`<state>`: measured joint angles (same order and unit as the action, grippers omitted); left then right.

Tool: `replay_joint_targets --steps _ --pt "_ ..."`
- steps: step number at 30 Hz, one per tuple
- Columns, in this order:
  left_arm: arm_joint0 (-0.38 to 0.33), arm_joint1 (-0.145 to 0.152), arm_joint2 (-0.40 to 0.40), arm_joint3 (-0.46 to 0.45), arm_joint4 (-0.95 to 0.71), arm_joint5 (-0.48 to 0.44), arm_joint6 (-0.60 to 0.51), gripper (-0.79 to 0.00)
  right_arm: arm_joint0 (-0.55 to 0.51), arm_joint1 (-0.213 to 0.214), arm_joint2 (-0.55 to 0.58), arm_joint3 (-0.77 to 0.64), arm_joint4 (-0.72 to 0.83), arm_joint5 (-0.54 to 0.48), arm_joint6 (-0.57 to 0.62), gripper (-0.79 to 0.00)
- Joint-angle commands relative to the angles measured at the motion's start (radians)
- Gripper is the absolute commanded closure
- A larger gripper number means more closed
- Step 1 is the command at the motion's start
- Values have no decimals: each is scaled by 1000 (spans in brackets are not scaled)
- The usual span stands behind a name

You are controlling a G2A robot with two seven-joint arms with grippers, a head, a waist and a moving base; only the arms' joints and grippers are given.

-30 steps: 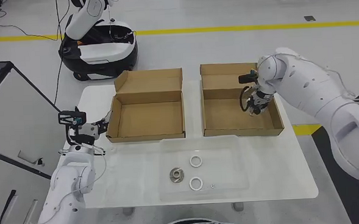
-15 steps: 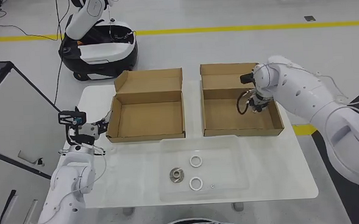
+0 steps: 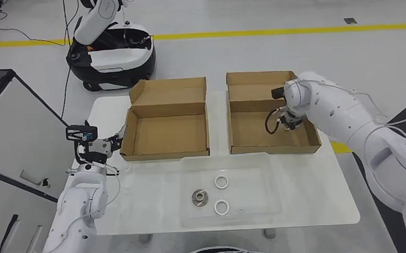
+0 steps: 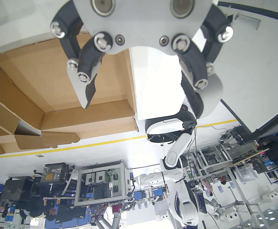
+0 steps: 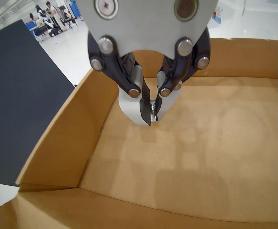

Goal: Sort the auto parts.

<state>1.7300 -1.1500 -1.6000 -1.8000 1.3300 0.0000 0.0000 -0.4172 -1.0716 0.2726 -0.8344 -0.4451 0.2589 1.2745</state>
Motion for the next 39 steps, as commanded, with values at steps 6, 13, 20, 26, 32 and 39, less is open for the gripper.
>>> replay_joint_targets --steps 6,13,20,26,32,39 --pt "0 0 0 0 0 0 0 -785 -18 0 20 -6 -14 0 8 -151" --pt "0 0 0 0 0 0 0 -785 -32 1 42 -14 -26 3 16 -486" --pt "0 0 0 0 0 0 0 -785 -33 13 77 -58 -48 12 31 -785" --pt "0 0 0 0 0 0 0 -785 -33 53 135 -171 -73 20 71 -785" --pt "0 0 0 0 0 0 0 -785 -59 124 238 -346 -81 -9 127 -785" --pt "0 0 0 0 0 0 0 -785 -148 218 386 -627 -98 -61 219 -785"
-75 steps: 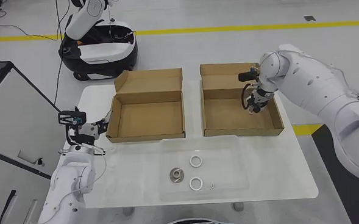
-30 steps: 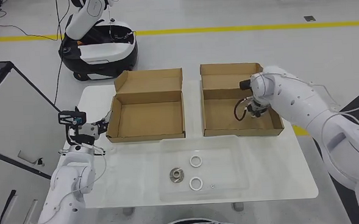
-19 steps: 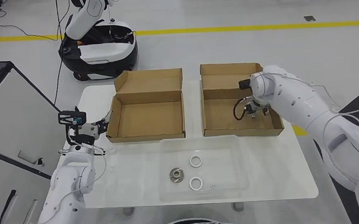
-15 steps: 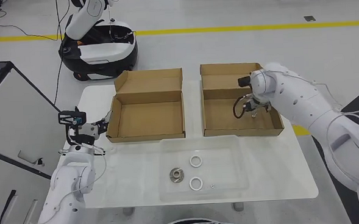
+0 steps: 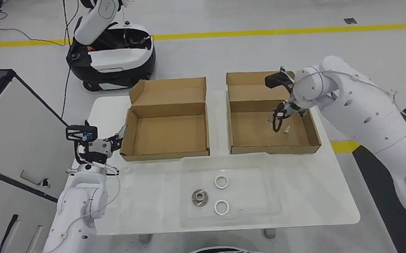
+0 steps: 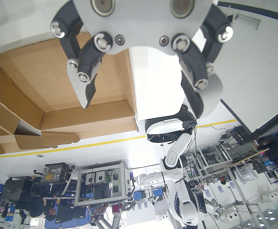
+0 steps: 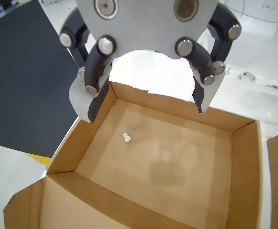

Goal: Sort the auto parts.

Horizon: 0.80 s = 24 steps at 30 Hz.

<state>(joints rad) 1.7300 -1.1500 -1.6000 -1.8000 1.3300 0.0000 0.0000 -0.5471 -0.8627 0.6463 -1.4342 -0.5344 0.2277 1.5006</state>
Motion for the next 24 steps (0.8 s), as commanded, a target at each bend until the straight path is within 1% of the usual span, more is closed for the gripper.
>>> replay_joint_targets --steps 1,2,4,6,8,10,17,24 --pt "0 0 0 0 0 0 0 -785 -41 21 31 -26 -11 -90 -45 -785" --pt "0 0 0 0 0 0 0 -785 -49 30 57 -58 7 -99 -33 -785" --pt "0 0 0 0 0 0 0 -785 -59 49 104 -151 24 -93 28 -785" --pt "0 0 0 0 0 0 0 -785 -85 66 135 -237 59 -99 35 -785" --pt "0 0 0 0 0 0 0 -785 -104 84 148 -305 59 -119 35 -785" --pt "0 0 0 0 0 0 0 -785 -117 100 161 -355 95 -111 35 -785" --pt "0 0 0 0 0 0 0 -785 -113 147 163 -482 164 -89 35 -785" --pt "0 0 0 0 0 0 0 -785 -75 167 128 -566 246 -103 35 -785"
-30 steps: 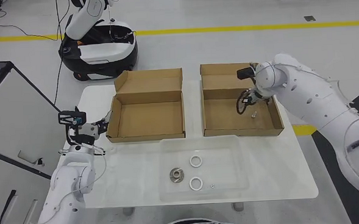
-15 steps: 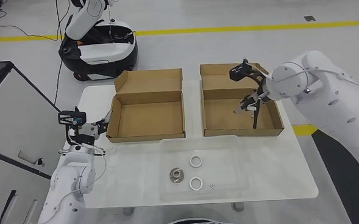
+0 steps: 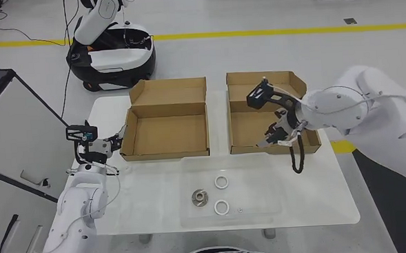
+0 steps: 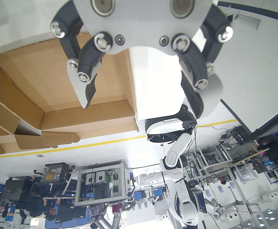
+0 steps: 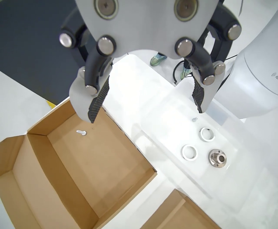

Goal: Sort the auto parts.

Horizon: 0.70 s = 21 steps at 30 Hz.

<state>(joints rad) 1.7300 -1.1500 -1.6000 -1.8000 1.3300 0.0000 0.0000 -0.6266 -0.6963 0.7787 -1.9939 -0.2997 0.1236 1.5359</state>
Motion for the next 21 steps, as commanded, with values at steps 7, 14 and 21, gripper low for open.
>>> replay_joint_targets --steps 7,14,21 --pt "0 0 0 0 0 0 0 -785 35 1 -20 -36 82 1 0 -785" --pt "0 0 0 0 0 0 0 -785 35 1 -20 -36 82 1 0 -785" --pt "0 0 0 0 0 0 0 -785 24 -2 -27 -48 88 -25 -28 -785"
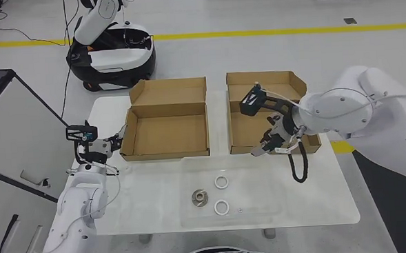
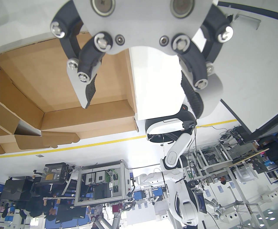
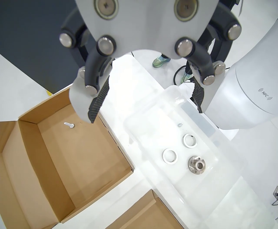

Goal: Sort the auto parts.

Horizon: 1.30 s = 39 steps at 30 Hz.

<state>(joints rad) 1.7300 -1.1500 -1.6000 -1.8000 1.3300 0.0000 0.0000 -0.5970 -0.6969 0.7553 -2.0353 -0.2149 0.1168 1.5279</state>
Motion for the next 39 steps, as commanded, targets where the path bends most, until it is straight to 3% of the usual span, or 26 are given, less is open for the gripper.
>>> replay_joint_targets --steps 1,6,14,26,39 --pt "0 0 0 0 0 0 0 -785 -6 -2 -5 -10 1 -33 -24 -785" --pt "0 0 0 0 0 0 0 -785 18 -15 -33 -20 25 -132 8 -785" --pt "0 0 0 0 0 0 0 -785 119 -40 -167 -6 66 -219 8 -785" --pt "0 0 0 0 0 0 0 -785 247 -113 -370 38 148 -248 8 -785" --pt "0 0 0 0 0 0 0 -785 239 -199 -478 99 152 -237 -5 -785"
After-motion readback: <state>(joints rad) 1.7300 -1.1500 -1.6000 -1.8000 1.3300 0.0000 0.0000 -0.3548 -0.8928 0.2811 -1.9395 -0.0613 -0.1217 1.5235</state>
